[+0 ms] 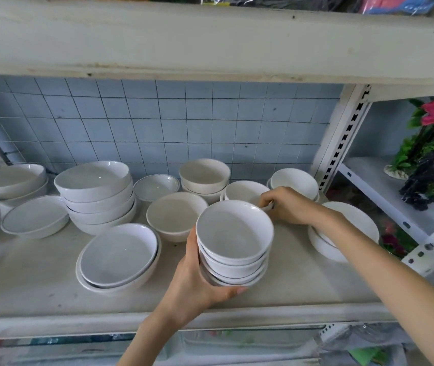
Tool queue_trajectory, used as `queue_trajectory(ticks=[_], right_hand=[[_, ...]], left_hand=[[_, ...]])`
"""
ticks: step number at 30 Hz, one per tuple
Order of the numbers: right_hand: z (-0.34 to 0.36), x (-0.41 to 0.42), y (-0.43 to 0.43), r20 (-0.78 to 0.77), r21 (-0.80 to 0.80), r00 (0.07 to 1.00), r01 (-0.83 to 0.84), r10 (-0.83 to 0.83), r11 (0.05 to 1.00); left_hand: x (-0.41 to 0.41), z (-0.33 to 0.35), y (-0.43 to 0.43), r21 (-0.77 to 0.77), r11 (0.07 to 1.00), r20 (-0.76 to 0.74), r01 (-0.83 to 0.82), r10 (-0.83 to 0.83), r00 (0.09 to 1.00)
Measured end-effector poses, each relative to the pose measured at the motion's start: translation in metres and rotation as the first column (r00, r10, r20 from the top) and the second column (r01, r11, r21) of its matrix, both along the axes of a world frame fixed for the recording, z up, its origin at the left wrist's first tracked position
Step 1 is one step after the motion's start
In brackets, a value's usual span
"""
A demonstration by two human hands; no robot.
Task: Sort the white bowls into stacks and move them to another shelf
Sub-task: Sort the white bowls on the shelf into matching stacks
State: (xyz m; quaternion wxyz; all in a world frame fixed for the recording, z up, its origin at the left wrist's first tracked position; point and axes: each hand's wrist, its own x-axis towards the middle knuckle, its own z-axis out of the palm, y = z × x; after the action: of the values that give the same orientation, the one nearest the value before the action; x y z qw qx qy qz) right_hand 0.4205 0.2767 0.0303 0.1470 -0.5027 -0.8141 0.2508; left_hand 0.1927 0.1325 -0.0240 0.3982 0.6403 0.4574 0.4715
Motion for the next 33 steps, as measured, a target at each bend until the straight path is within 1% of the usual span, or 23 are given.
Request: queue_trajectory(ticks=[2, 8, 14, 17, 19, 22, 26, 29, 33], right_hand=[[0.003, 0.000, -0.001, -0.052, 0.002, 0.999, 0.016, -0.016, 1.000], [0.007, -0.005, -0.002, -0.216, 0.090, 0.976, 0.062, -0.042, 0.994], [0.021, 0.008, -0.019, -0.401, 0.192, 0.907, 0.224, -0.132, 0.955], [0.036, 0.019, -0.040, -0.507, 0.208, 0.849, 0.289, -0.149, 0.935], [0.041, 0.028, -0.057, -0.552, 0.215, 0.821, 0.310, -0.146, 0.926], [0.040, 0.037, -0.083, -0.577, 0.221, 0.807, 0.304, -0.127, 0.927], [0.026, 0.043, -0.111, -0.589, 0.176, 0.798, 0.280, -0.127, 0.944], [0.009, 0.046, -0.126, -0.536, 0.195, 0.829, 0.303, -0.157, 0.933], [-0.013, 0.045, -0.143, -0.503, 0.228, 0.852, 0.292, -0.144, 0.929]], left_hand=[[0.000, 0.001, 0.000, -0.001, 1.000, -0.015, -0.005, 0.005, 1.000], [-0.001, 0.000, -0.001, -0.015, 1.000, -0.015, 0.000, 0.000, 1.000], [0.001, 0.002, -0.003, -0.027, 1.000, -0.036, -0.008, 0.007, 0.999], [0.000, 0.003, -0.004, -0.020, 0.999, -0.059, -0.034, 0.033, 0.998], [-0.001, 0.004, -0.004, -0.016, 0.999, -0.065, -0.049, 0.048, 0.997], [-0.006, 0.004, -0.005, -0.005, 0.998, -0.077, -0.059, 0.058, 0.995], [-0.015, 0.003, -0.005, -0.023, 0.997, -0.071, -0.071, 0.069, 0.995], [-0.020, 0.003, -0.005, -0.031, 0.997, -0.065, -0.070, 0.068, 0.996], [-0.020, 0.002, -0.004, -0.033, 0.998, -0.071, -0.057, 0.055, 0.996]])
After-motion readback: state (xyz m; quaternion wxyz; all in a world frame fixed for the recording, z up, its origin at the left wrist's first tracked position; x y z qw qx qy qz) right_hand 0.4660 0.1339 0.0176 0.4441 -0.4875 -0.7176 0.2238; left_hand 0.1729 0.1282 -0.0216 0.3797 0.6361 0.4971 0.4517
